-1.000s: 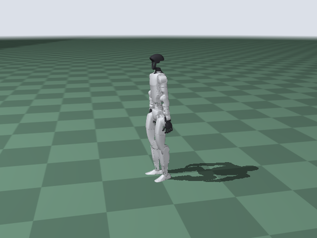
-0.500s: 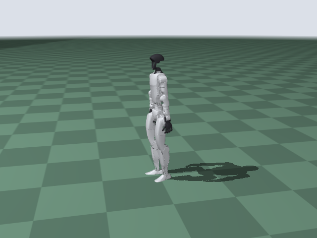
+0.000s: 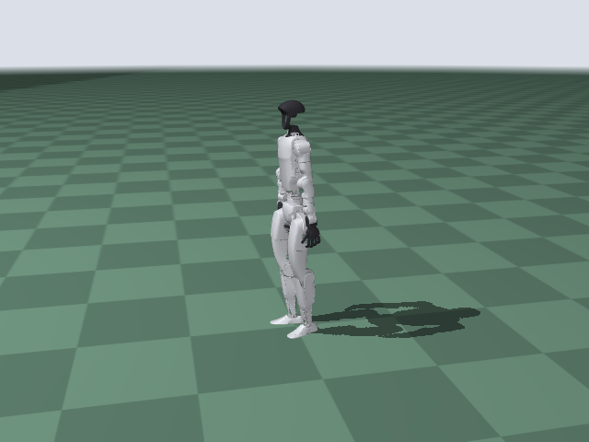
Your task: Upper body actions
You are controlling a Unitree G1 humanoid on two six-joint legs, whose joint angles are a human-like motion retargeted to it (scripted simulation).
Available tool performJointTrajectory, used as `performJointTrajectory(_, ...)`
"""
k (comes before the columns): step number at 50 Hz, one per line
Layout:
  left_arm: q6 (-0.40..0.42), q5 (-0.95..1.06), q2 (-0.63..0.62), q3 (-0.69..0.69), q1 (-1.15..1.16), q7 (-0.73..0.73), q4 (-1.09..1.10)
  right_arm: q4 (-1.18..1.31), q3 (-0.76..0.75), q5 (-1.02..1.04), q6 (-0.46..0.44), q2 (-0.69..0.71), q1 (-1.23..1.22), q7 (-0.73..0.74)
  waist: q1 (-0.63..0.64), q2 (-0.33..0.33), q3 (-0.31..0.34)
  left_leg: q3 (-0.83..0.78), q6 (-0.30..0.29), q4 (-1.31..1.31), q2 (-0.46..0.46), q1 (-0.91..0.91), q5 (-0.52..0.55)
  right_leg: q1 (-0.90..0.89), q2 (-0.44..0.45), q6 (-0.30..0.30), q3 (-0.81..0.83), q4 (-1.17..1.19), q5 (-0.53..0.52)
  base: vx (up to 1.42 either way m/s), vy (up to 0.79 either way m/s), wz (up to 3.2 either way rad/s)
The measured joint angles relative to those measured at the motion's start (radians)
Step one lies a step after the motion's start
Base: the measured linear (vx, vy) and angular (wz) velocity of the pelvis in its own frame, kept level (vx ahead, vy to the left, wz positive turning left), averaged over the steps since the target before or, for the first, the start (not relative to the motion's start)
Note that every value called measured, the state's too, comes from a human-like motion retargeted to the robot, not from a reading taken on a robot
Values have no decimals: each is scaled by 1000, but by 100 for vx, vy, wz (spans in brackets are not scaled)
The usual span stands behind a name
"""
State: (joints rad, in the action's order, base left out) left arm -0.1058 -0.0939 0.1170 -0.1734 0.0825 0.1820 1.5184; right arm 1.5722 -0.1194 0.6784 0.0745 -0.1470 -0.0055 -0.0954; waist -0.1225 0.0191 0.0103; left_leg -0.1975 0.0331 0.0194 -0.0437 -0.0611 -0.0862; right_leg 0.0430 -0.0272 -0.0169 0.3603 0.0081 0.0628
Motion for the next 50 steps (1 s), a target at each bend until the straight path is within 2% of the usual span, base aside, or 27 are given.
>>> performJointTrajectory(50, -3, -6, -3, -12, 1, 26, 5, 0, -1, 6, -16, 2, 1, -10, -2, 0, -4, -3, 0, 1, 2, -1, 0, 0, 2, 2, -2, 2, 1, 0, 0, 0)
